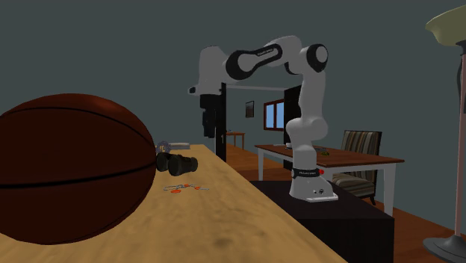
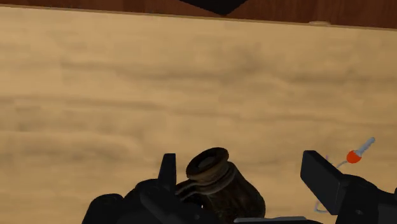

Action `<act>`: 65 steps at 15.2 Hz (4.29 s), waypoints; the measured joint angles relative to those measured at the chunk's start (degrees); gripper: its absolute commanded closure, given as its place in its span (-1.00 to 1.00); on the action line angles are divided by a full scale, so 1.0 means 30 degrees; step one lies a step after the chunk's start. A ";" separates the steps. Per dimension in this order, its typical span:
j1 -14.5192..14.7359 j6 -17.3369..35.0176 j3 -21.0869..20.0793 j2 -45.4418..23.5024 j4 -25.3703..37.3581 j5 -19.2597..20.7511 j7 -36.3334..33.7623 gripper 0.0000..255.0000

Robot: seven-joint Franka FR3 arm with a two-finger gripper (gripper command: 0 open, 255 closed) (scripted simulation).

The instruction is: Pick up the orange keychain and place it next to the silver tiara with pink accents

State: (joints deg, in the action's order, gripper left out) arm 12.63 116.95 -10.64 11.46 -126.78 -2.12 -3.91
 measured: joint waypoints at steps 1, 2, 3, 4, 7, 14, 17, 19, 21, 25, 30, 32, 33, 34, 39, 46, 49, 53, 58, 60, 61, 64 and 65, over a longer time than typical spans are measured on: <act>0.0144 0.0424 -0.0159 -0.0439 0.0057 -0.0018 0.0048 -1.00; 0.0306 0.0696 -0.0362 -0.1059 0.0453 0.0010 0.0018 -1.00; 0.0451 0.0973 -0.0534 -0.1604 0.0767 0.0046 0.0034 -1.00; 0.0586 0.1192 -0.0698 -0.2243 0.1235 0.0119 0.0053 -1.00; 0.0974 0.1987 -0.1117 -0.3891 0.2203 0.0339 0.0204 -1.00; 0.2188 0.3275 -0.2059 -0.7910 0.5155 0.1299 0.0168 -1.00; 0.2567 0.3771 -0.2225 -0.8969 0.5753 0.1638 0.0081 -1.00; 0.2629 0.4159 -0.2206 -0.9328 0.5715 0.1760 0.0043 -1.00; 0.2694 0.4538 -0.2166 -0.9688 0.5686 0.1895 -0.0039 -1.00; 0.2771 0.5076 -0.2129 -1.0017 0.5466 0.2031 -0.0154 -1.00; 0.2771 0.5116 -0.2121 -1.0054 0.5467 0.2045 -0.0154 1.00; 0.2666 0.5100 -0.1997 -0.9915 0.5513 0.2100 -0.0158 1.00; 0.2625 0.5144 -0.1970 -0.9828 0.5465 0.2096 -0.0145 1.00; 0.2666 0.5202 -0.1997 -0.9803 0.5415 0.2094 -0.0199 1.00; 0.2714 0.5089 -0.2064 -0.9855 0.5504 0.2051 -0.0187 1.00; 0.2661 0.4019 -0.2202 -0.9414 0.5964 0.1786 0.0032 1.00; 0.2638 0.3380 -0.2265 -0.9032 0.6232 0.1645 0.0072 1.00; 0.2625 0.2494 -0.2324 -0.8672 0.6776 0.1510 0.0109 1.00; 0.2589 0.1270 -0.2386 -0.8157 0.7508 0.1322 0.0177 1.00; 0.2543 0.0831 -0.2388 -0.7970 0.7768 0.1249 0.0254 1.00; 0.2530 0.0605 -0.2394 -0.7865 0.7892 0.1211 0.0274 1.00; 0.2539 -0.0118 -0.2422 -0.7704 0.8462 0.1154 0.0269 1.00; 0.2550 -0.0351 -0.2434 -0.7648 0.8643 0.1140 0.0249 1.00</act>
State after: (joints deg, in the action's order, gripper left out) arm 20.28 115.90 -17.94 -11.48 -100.85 1.30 -3.16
